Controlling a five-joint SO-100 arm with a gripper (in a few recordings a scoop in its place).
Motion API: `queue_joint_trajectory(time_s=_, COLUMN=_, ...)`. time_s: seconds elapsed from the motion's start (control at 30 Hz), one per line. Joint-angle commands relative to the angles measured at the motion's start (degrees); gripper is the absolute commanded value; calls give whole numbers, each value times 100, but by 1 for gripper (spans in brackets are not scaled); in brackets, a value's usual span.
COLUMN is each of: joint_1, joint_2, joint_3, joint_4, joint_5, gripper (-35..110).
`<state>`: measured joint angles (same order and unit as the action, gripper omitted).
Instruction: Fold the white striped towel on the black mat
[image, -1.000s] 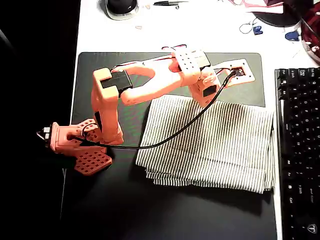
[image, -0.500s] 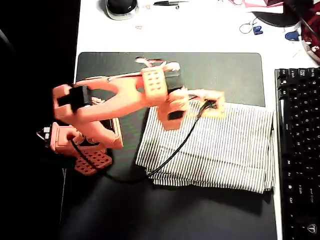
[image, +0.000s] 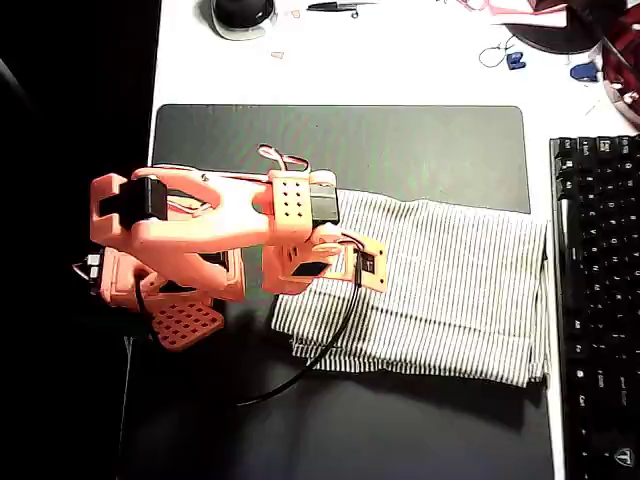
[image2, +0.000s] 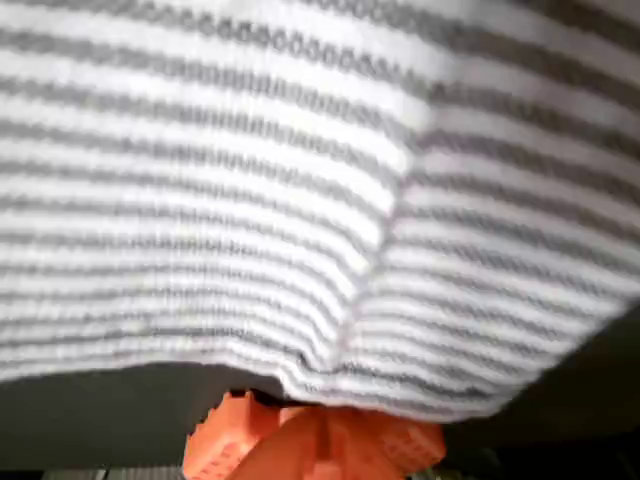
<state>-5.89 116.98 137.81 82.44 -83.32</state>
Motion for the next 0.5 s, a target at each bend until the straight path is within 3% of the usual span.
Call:
queue_joint_trajectory(time_s=0.0, joint_1=18, joint_2=0, joint_3=114, joint_4=-299, joint_5=-26, gripper=0)
queue_joint_trajectory(time_s=0.47, joint_1=976, joint_2=-97, joint_3=-18, joint_4=-1354, joint_5=-967, gripper=0)
